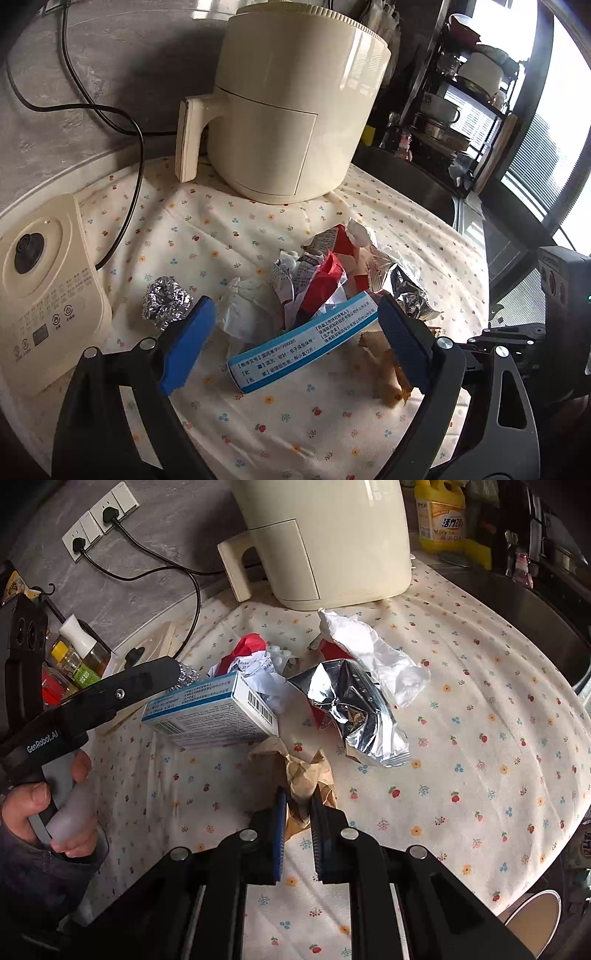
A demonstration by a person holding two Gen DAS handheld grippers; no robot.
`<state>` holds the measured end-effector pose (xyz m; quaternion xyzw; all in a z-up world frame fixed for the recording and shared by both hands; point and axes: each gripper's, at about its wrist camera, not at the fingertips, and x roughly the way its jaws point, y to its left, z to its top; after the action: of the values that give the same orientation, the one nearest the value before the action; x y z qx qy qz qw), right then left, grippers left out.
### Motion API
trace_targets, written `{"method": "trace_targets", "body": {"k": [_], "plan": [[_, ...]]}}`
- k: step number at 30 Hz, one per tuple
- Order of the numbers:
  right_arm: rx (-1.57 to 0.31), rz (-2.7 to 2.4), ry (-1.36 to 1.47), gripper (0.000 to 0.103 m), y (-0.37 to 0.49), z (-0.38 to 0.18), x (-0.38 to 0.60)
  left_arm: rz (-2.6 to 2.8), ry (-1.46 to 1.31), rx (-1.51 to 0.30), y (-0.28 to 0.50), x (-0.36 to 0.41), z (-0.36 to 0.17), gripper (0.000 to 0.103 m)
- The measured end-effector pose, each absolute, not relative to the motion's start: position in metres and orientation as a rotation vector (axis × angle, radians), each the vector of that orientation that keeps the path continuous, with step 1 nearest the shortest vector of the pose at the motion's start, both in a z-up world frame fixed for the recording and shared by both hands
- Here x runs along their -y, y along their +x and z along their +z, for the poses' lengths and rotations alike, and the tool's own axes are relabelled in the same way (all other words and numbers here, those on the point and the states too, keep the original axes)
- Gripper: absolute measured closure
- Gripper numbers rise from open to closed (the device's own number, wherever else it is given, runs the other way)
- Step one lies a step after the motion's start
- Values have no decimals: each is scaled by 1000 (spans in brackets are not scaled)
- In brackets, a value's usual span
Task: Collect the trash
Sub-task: 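Grasp the blue-and-white box with the left tool while the right tool grasps brown paper, then carry the box and paper to the white bin and open both tools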
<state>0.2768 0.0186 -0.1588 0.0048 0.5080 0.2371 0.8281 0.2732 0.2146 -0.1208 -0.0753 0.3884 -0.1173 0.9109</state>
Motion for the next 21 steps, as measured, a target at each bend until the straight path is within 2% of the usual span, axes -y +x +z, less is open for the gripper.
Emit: {"method": "trace_targets", "body": {"k": [7,9,10,11,14,16,21], "plan": [[-1061,461,47,90,270,-155,2,-230,-90,-889,275,-200,-142,19],[-1055,458,55,90,268,-154,6,-220,-75,-909,271,-196,-147,26],[-1052,458,57,90,268,-153,7,-211,-69,-920,270,-194,-149,36],[-1049,460,59,90,266,-152,9,-206,-65,-932,268,-193,-151,52],[-1041,470,58,90,261,-149,12,-215,-63,-943,261,-188,-150,76],[-1037,478,53,90,257,-147,15,-217,-50,-931,254,-182,-146,81],[-1026,498,54,90,248,-144,24,-200,-61,-894,238,-171,-133,82]]}}
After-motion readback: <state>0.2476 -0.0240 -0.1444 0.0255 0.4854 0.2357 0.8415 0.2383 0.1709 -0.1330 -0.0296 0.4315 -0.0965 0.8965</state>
